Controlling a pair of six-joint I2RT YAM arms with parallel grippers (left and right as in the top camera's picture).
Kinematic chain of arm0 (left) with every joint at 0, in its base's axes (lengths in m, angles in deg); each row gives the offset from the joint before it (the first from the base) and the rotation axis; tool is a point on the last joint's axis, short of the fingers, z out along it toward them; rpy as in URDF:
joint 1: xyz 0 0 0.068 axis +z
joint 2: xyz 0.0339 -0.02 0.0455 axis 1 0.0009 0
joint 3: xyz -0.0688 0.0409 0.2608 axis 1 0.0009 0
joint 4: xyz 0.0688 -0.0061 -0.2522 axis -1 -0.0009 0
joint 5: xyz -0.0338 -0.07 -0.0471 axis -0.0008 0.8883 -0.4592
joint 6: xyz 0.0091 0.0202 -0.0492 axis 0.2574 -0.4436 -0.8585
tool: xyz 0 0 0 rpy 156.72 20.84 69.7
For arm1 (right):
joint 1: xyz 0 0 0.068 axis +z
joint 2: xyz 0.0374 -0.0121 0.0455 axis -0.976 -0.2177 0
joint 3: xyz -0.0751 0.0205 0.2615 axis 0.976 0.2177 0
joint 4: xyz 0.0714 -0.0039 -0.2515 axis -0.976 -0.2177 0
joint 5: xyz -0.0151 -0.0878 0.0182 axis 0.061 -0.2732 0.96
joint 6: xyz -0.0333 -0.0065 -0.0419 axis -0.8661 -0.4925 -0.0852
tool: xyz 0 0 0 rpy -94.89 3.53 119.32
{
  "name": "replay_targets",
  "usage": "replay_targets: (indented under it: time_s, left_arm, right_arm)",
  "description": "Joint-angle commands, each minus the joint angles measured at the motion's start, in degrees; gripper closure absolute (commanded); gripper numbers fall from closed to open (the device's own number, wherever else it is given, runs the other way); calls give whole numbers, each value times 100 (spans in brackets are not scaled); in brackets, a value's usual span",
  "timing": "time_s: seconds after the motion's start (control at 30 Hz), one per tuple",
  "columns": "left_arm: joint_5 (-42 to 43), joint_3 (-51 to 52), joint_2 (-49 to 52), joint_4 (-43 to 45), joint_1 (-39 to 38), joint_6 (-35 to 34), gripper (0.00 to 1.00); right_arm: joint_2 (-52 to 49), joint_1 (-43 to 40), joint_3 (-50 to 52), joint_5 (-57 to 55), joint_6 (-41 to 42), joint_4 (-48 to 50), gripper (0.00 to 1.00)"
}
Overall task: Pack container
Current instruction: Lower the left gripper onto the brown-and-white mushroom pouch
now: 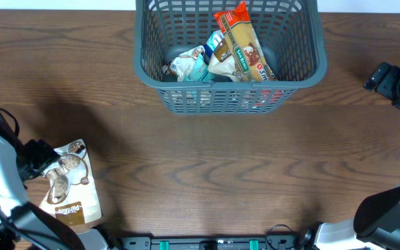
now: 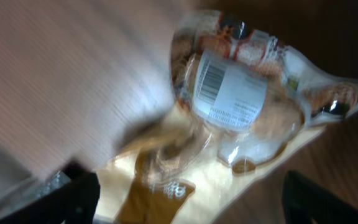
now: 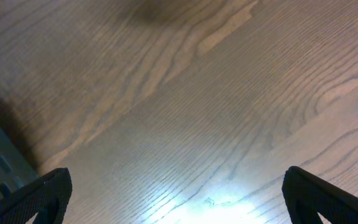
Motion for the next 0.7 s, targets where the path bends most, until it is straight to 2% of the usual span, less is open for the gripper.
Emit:
replay_targets:
  time_s: [0.0, 0.13, 0.33, 0.67]
  left_arm:
    - [76, -2, 247, 247, 17, 787, 13]
    - [79, 0, 332, 393, -2, 876, 15]
    - [81, 48, 334, 7, -2, 813, 21]
    - [26, 396, 334, -160, -2, 546, 21]
  right_arm:
    - [24, -2, 4, -20, 63, -7, 1]
    - [24, -2, 4, -20, 63, -7, 1]
    - [24, -4, 4, -20, 63, -7, 1]
    - [24, -4, 4, -20, 63, -7, 1]
